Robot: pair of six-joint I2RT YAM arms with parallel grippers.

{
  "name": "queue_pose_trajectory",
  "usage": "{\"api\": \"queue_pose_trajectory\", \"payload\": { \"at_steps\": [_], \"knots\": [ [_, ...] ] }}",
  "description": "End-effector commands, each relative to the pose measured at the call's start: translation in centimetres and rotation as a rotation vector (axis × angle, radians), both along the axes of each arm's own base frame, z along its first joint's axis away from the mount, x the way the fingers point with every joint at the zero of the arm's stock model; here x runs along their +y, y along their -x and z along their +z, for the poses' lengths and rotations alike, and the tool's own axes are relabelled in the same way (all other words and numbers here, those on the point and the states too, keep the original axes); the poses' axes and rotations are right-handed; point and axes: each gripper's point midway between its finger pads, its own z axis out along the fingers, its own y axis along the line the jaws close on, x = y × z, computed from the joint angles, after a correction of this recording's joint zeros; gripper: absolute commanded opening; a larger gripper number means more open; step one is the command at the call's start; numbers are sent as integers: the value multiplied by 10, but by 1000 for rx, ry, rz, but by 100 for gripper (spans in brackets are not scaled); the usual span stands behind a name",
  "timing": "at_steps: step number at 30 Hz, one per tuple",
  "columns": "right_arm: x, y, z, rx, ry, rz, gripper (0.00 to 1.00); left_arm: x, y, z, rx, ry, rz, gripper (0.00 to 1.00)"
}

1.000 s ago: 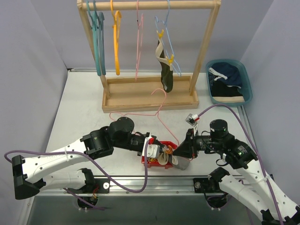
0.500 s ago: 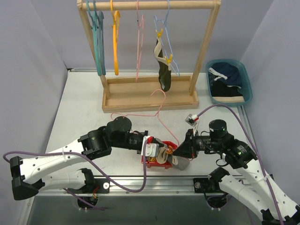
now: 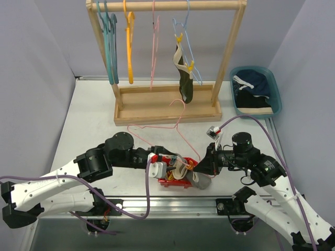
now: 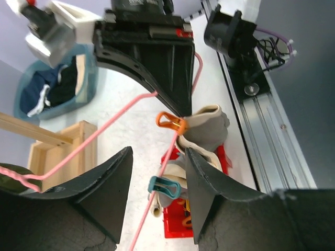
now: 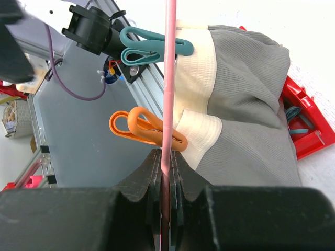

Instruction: Remove the underwear clipped to the hanger

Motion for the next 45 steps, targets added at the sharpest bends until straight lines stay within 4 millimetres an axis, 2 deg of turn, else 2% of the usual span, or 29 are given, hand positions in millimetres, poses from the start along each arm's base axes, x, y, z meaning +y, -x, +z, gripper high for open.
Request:
{"api": "queue_pose_trajectory", "payload": {
  "at_steps": [1,8,12,14,15,16,19,27,33,38,45],
  "knots": [
    [4,-2,21,-62,-39,20,0,5,3,-21,-4,-71,-15,54],
    [3,0,22,-64,-42,23,0,15,-4,-46,-52,-150,11,54],
    [3,0,21,-65,-40,26,0,12,1,-49,-47,-144,-21,55],
    [3,0,23,-66,-43,25,0,10,1,-53,-46,-146,-25,70],
    [3,1,23,-68,-45,28,0,9,-3,-55,-50,-154,-12,70],
    [3,1,23,-68,-45,28,0,8,-4,-58,-51,-162,-8,95],
    [2,1,23,-66,-45,26,0,6,-9,-58,-66,-155,15,97],
    [3,1,23,-66,-44,30,0,0,-17,-58,-99,-131,36,96],
    [3,2,24,-66,-49,33,0,-5,-22,-55,-118,-117,42,91],
    [3,2,25,-69,-51,35,0,-9,-23,-57,-116,-136,29,74],
    [3,4,28,-76,-57,37,0,-10,-27,-59,-121,-142,39,63]
  ]
}}
